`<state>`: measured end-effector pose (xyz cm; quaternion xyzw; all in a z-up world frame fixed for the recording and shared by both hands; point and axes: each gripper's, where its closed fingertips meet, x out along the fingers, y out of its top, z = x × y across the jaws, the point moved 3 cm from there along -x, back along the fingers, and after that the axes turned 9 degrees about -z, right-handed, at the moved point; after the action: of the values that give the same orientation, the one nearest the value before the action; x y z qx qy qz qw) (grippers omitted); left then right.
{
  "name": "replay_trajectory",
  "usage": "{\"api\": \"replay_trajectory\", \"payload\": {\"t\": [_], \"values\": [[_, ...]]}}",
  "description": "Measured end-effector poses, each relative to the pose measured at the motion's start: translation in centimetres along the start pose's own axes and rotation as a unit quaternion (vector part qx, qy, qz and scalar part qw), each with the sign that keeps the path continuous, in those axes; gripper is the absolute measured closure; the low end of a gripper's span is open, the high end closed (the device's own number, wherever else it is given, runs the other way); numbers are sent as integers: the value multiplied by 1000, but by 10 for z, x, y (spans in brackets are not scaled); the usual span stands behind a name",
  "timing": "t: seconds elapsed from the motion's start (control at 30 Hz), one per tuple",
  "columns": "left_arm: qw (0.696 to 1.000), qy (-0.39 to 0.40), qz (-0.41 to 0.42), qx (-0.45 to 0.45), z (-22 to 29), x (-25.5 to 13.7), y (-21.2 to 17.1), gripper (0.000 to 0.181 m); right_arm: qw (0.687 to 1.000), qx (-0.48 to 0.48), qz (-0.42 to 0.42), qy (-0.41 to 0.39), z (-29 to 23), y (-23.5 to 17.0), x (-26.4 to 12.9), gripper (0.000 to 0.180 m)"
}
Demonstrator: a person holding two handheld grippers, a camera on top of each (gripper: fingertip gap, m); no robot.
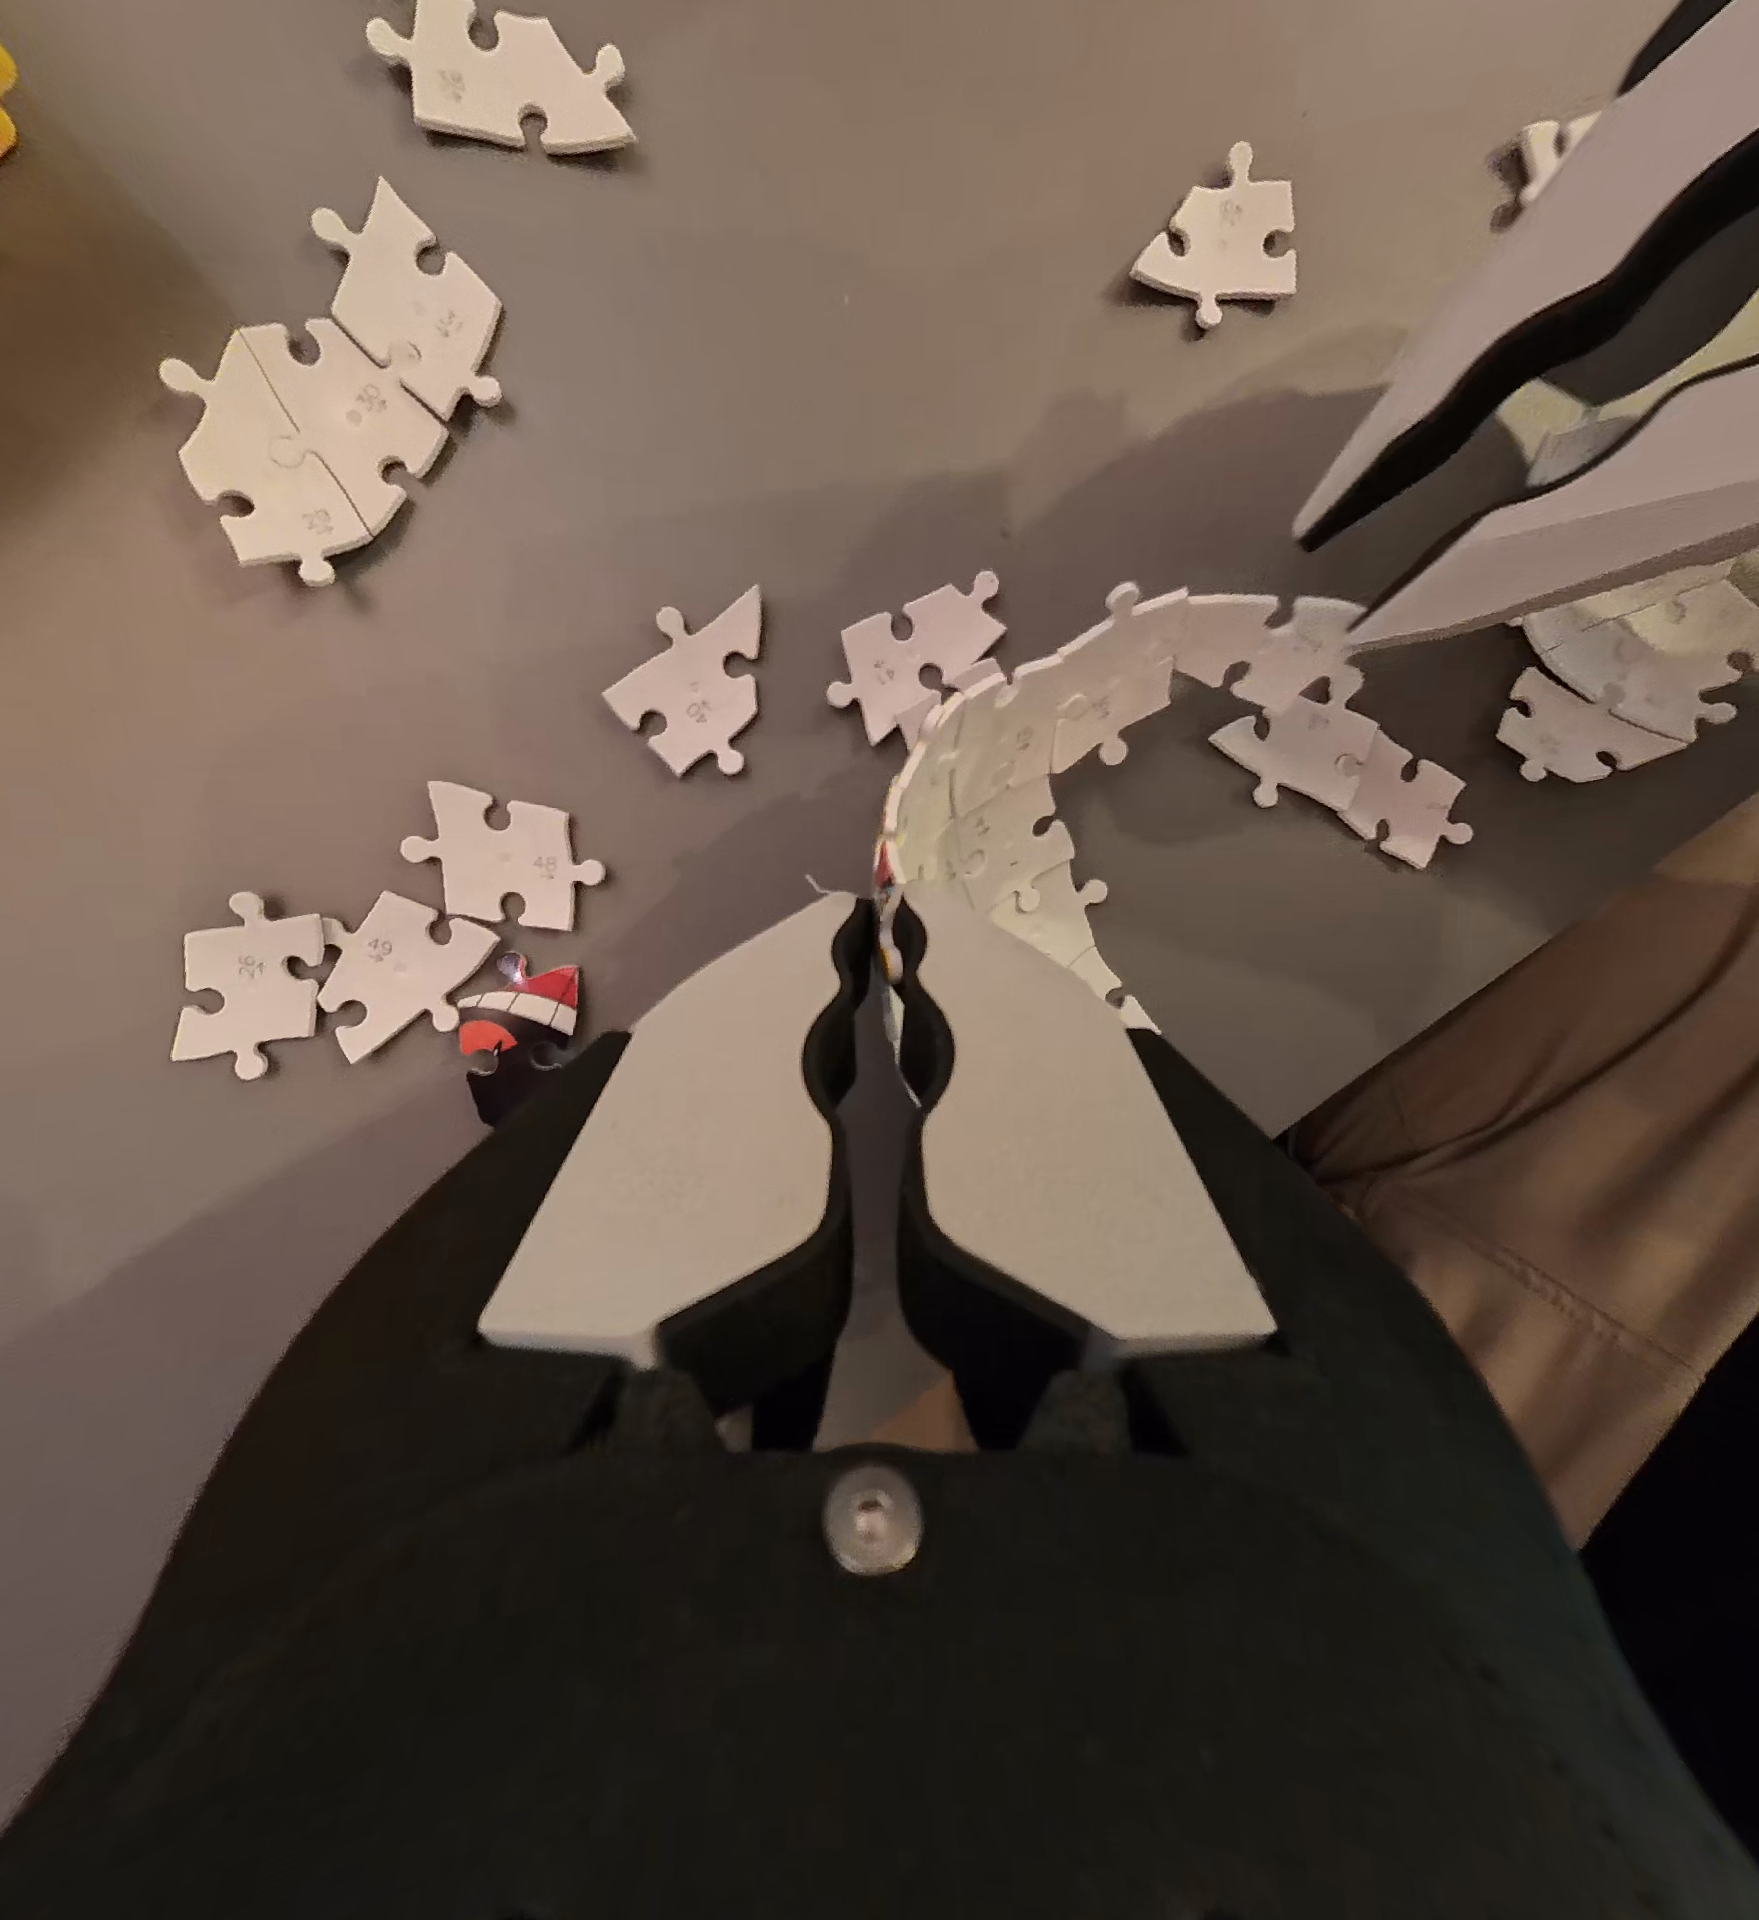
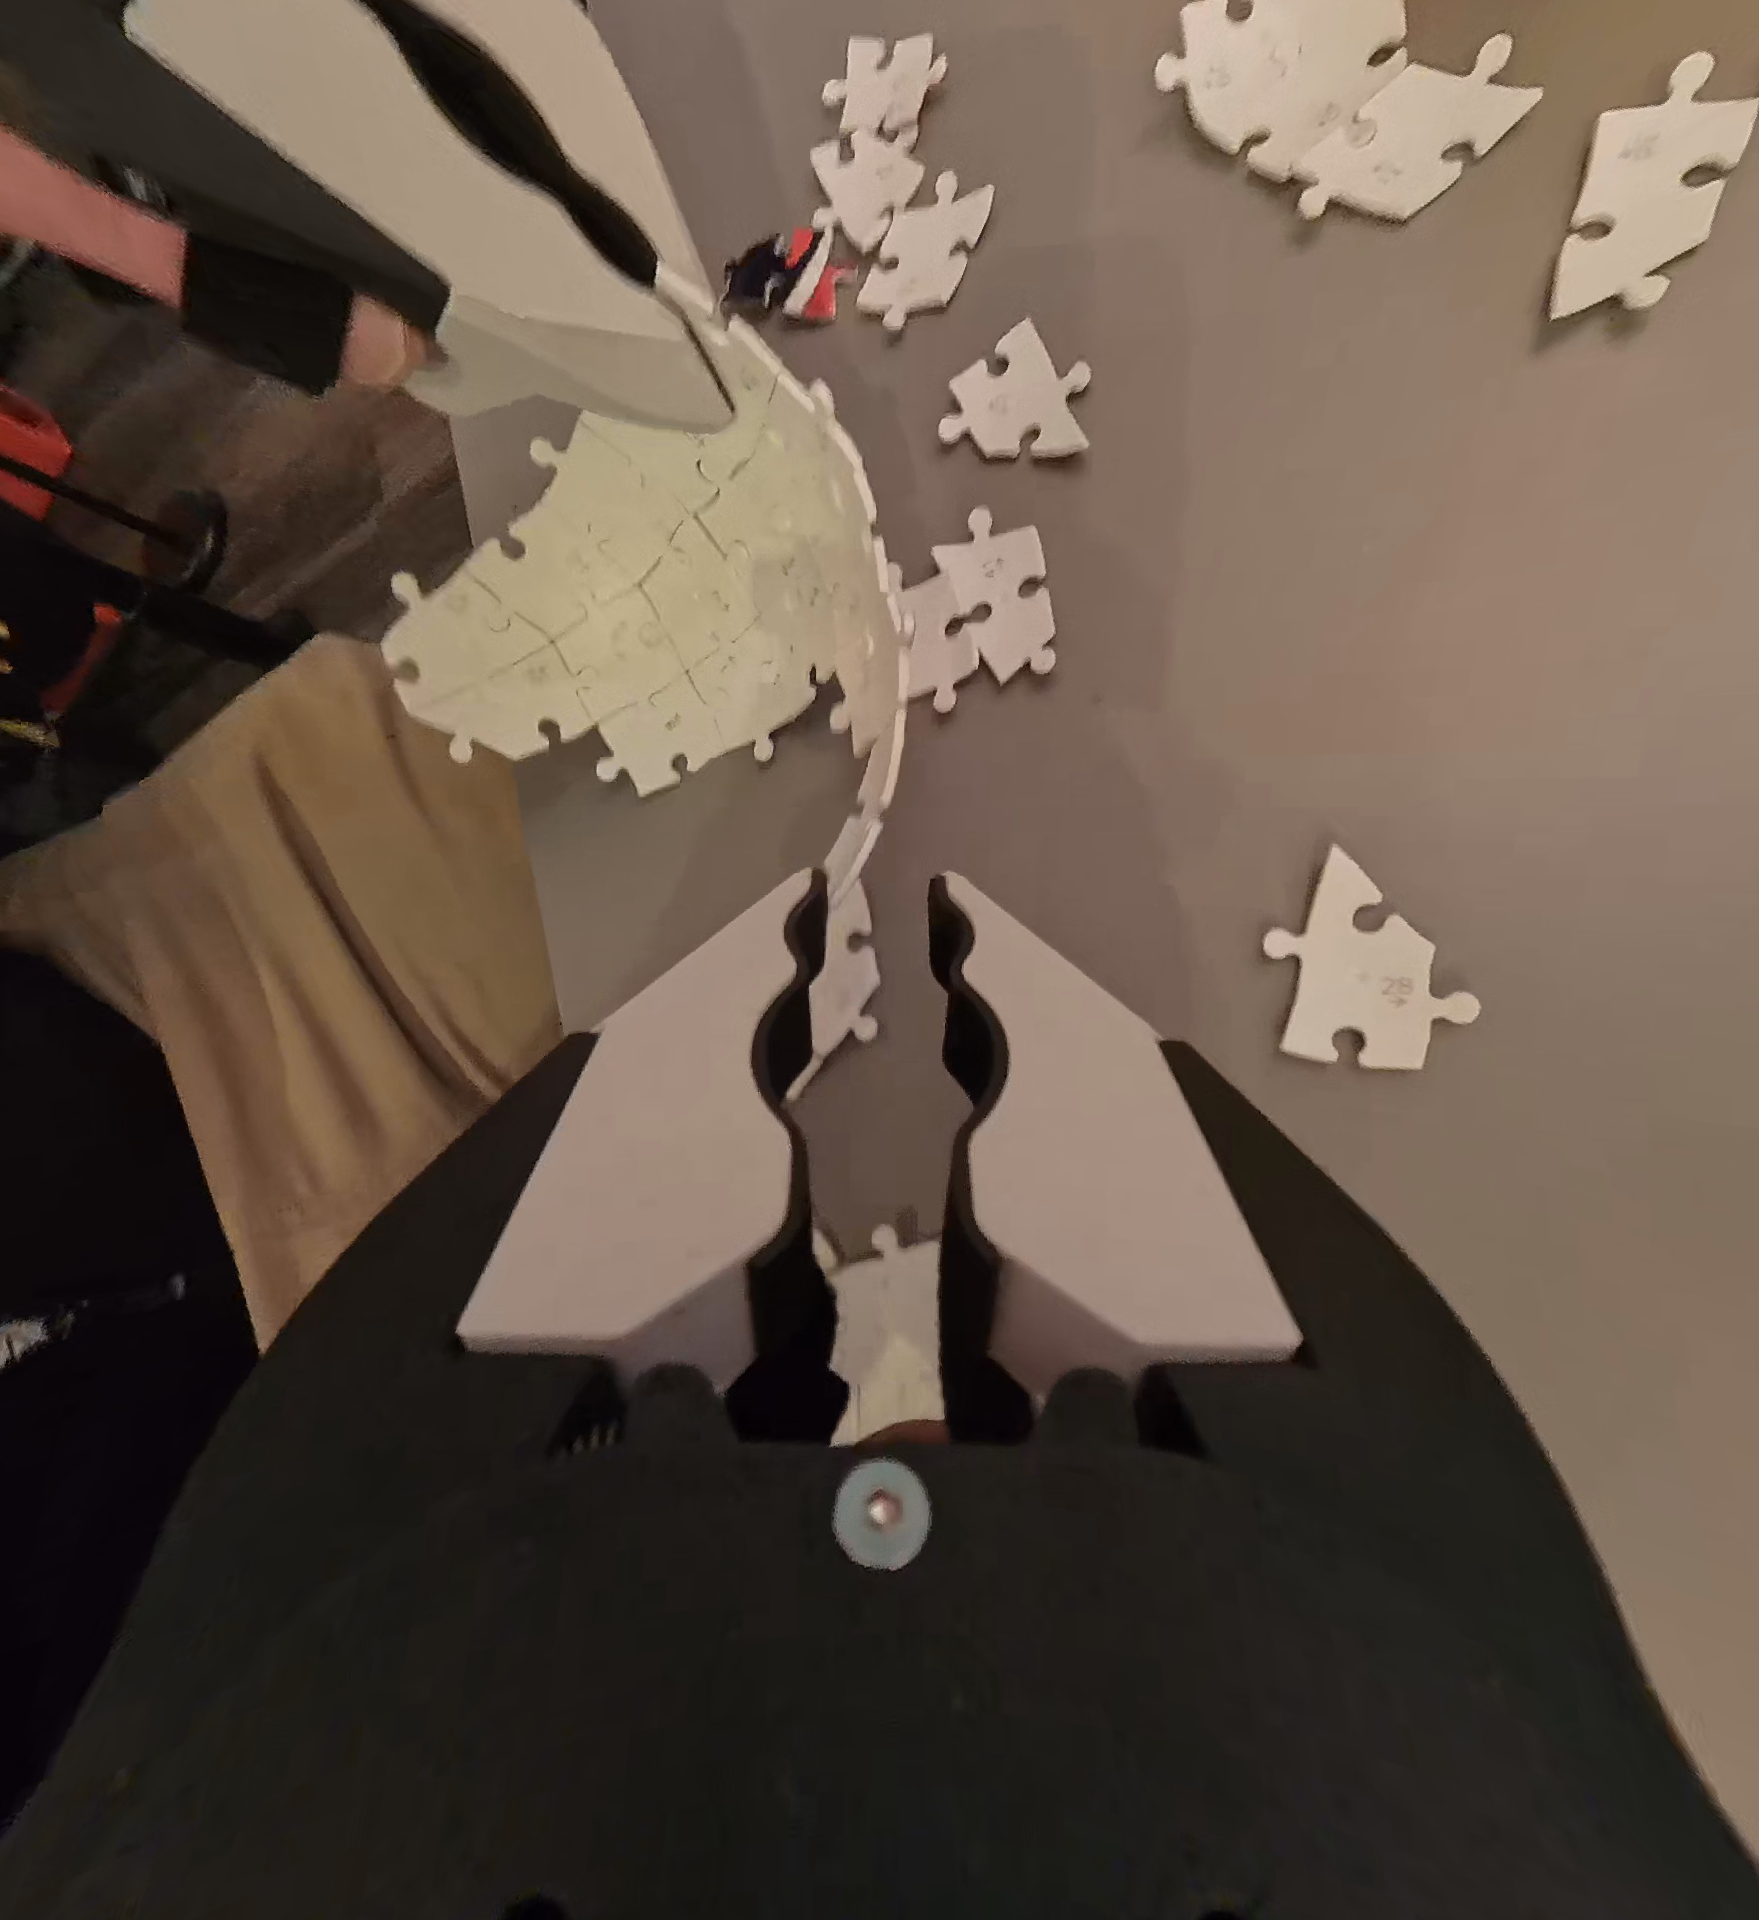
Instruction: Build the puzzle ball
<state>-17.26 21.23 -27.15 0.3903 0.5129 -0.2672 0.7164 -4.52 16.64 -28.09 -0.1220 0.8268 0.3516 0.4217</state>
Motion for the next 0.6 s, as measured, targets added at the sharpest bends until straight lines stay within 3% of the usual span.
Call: {"api": "replay_trajectory", "payload": {"t": [0.3, 0.6], "values": [[1000, -6, 11, -11, -2, 1, -2, 178, 990, -56, -126, -1, -12, -37, 8, 163], [1000, -5, 18, -12, -2, -1, -2, 178, 984, -78, -158, -33, -12, -42, 21, 163]]}}
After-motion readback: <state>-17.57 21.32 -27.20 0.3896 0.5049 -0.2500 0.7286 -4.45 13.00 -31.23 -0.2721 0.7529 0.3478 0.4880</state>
